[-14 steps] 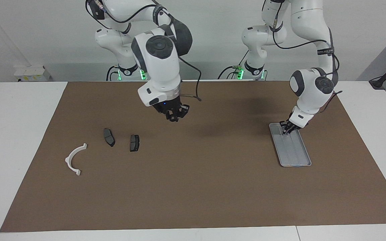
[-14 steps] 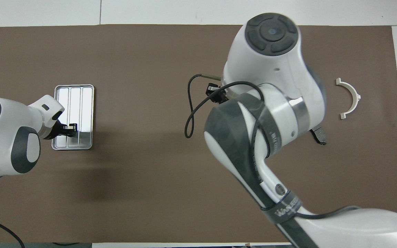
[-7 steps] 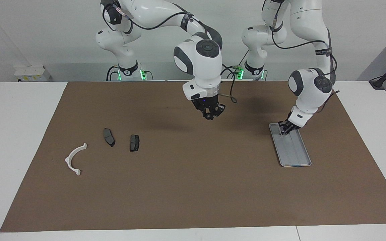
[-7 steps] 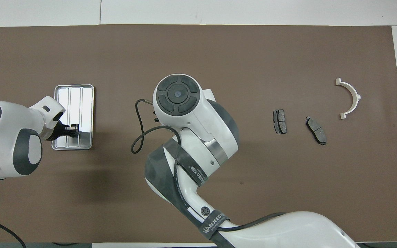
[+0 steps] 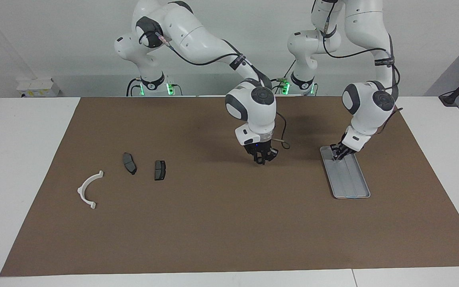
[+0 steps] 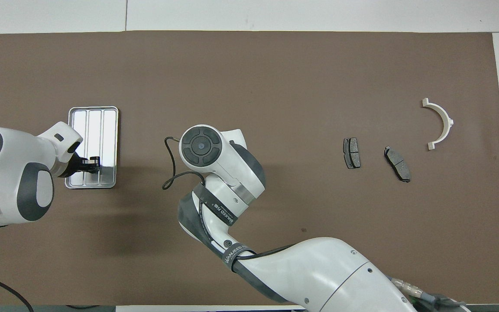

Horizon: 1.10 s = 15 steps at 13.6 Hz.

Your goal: Pick bearing gear from pile to tray

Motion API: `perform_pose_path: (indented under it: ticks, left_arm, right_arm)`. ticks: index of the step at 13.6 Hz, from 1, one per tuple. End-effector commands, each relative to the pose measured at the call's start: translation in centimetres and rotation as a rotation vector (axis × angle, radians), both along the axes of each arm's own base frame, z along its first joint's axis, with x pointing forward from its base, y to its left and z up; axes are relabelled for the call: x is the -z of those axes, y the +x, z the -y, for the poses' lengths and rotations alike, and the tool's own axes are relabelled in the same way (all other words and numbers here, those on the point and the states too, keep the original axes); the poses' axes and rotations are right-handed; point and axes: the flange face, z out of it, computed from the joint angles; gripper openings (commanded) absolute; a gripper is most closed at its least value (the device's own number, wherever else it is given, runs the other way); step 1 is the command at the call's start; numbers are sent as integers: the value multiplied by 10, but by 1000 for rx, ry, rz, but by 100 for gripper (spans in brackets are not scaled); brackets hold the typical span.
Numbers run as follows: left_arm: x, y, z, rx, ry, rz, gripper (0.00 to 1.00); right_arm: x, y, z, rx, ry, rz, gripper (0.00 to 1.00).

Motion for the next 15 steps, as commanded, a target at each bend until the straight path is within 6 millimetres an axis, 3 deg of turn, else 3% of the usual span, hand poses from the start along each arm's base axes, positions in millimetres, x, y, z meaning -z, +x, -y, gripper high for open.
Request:
perform_pose_path:
  ticks: [1,2,3,4,5,6,8,11,13,15]
  left_arm:
    - [-2,-11,2,3,-9,23,17]
    - [-1,-11,1,3,-9,25,25]
    - [-1,-12,1,3,-9,25,47]
    - [-1,-11,1,0,-9,25,62]
    - [-4,-8,2,-3,-9,25,66]
    - [-10,-1,4,-5,-9,34,72]
    - [-28,14,17,-37,-13,30,73]
    - [-53,40,58,-108,-19,31,73]
    - [-65,42,103,-140,-21,37,79]
    - [-68,41,162,-216,-25,48,87]
  right_arm:
    - [14,7,1,4,2,39,0]
    - [15,8,3,7,-2,36,0]
    - [16,8,4,6,-10,29,0]
    - [16,9,6,5,-20,26,0]
    - [14,11,8,7,-28,25,45]
    - [13,13,10,3,-39,29,99]
    - [2,28,27,18,-35,47,100]
    - [-18,49,54,28,-21,66,100]
    - [-32,60,71,16,-18,72,100]
    - [-52,74,103,-27,-39,50,100]
